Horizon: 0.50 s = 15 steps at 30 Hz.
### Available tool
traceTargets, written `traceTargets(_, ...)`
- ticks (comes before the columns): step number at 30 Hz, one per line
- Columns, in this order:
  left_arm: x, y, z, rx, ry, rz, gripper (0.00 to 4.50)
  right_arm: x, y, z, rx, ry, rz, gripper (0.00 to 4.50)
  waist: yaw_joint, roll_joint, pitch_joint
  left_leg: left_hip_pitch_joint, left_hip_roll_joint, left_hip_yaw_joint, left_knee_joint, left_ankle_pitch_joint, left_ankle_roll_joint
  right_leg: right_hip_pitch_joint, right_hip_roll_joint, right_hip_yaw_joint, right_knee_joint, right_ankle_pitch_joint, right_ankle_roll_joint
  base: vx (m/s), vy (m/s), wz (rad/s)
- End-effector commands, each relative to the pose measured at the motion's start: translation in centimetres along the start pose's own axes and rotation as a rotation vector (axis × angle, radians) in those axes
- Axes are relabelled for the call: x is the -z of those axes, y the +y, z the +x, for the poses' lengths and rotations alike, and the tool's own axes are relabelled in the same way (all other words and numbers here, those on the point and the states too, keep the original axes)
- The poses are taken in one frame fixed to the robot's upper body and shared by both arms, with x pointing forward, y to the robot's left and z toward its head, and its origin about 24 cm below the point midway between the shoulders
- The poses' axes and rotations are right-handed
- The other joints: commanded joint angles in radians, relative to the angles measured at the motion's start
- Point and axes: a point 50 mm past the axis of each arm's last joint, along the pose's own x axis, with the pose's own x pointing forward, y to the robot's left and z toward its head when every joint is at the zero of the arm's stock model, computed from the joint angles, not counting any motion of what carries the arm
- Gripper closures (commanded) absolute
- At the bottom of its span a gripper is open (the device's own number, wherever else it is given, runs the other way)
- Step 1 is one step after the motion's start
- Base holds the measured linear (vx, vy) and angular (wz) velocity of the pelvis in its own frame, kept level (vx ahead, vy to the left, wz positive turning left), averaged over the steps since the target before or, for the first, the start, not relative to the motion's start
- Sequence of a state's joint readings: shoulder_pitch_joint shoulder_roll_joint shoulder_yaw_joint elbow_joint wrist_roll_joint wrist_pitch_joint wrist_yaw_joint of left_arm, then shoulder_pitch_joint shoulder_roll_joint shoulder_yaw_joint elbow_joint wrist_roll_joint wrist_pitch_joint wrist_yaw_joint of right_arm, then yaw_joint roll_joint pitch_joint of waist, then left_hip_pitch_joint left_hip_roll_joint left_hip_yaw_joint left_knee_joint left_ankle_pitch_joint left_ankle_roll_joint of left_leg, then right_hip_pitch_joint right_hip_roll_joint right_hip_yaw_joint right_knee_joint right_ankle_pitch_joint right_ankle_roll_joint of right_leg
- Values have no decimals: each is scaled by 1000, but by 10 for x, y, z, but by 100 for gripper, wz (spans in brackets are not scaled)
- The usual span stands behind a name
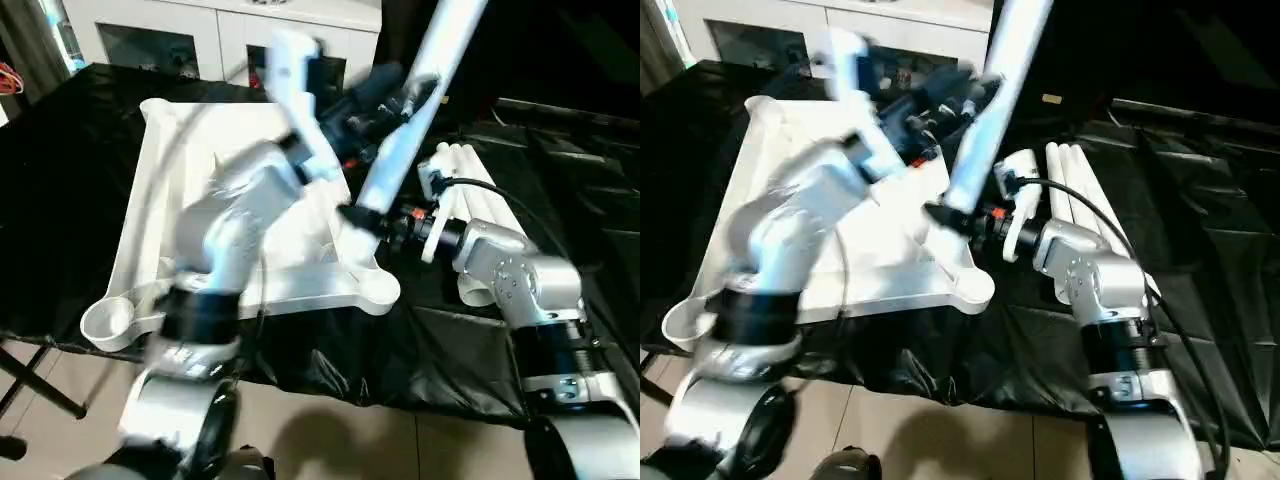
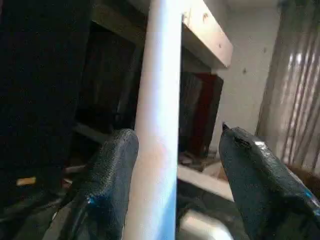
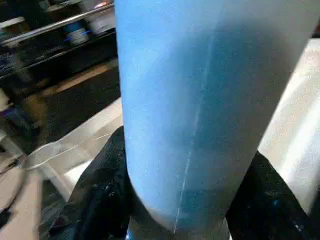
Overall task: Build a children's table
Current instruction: Pick table leg
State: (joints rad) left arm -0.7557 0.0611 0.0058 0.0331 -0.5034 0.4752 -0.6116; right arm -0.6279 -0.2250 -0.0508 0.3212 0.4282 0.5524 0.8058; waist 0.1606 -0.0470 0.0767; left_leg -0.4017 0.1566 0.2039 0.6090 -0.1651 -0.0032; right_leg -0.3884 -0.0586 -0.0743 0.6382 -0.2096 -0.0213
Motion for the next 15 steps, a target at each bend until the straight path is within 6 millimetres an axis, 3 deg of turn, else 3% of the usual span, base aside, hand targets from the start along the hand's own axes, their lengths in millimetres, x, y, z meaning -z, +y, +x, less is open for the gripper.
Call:
traceTargets(1, 12, -7, -7, 66, 93, 52, 151, -2, -7, -7, 79, -51, -22, 257, -5, 7, -81, 41, 93, -48, -74, -174, -46, 39, -120, 64, -82, -140, -182, 0, 0, 0)
traceTargets(2, 27, -8, -22, 115, 217, 138, 151, 0, -9, -11, 128, -62, -43, 257, -7, 10, -82, 42, 96, -51, -79, -183, -54, 37, -120, 65, -81, -159, -162, 0, 0, 0)
traceTargets(3, 27, -8, -22, 116, 219, 139, 151, 0, -9, -11, 129, -62, -44, 257, -10, 8, -81, 41, 94, -51, -81, -182, -54, 35, -117, 64, -83, -166, -150, 0, 0, 0)
traceTargets(4, 31, -8, -26, 127, 250, 164, 151, 0, -10, -13, 140, -60, -52, 257, -13, 12, -82, 45, 92, -47, -81, -181, -63, 32, -112, 64, -80, -157, -146, 0, 0, 0)
traceTargets(6, 52, -6, -46, 168, 413, 265, 151, 4, -12, -20, 192, -41, -78, 257, -14, 6, -80, 43, 92, -49, -85, -177, -64, 33, -112, 66, -80, -158, -126, 0, 0, 0)
traceTargets(10, 88, -4, -79, 212, 639, 287, 151, 12, -10, -31, 233, -26, -90, 257, -22, 14, -81, 44, 90, -48, -86, -190, -75, 32, -113, 67, -78, -149, -130, 0, 0, 0)
traceTargets(12, 98, -2, -85, 202, 686, 288, 151, 15, -10, -32, 242, -15, -96, 257, -24, 15, -79, 45, 90, -46, -87, -212, -80, 31, -114, 68, -83, -165, -138, 0, 0, 0)
traceTargets(13, 104, 0, -88, 192, 715, 290, 180, 17, -10, -33, 245, -8, -100, 257, -24, 13, -78, 45, 88, -46, -86, -227, -81, 30, -114, 69, -87, -184, -138, 0, 0, 0)
traceTargets(14, 106, 1, -89, 189, 724, 292, 180, 18, -10, -33, 246, -6, -102, 257, -24, 18, -78, 46, 89, -47, -86, -235, -84, 30, -117, 69, -86, -193, -140, 0, 0, 0)
traceTargets(15, 108, 1, -90, 186, 734, 294, 187, 19, -9, -33, 248, -4, -103, 257, -25, 16, -78, 46, 89, -48, -87, -241, -84, 31, -117, 69, -89, -202, -140, 0, 0, 0)
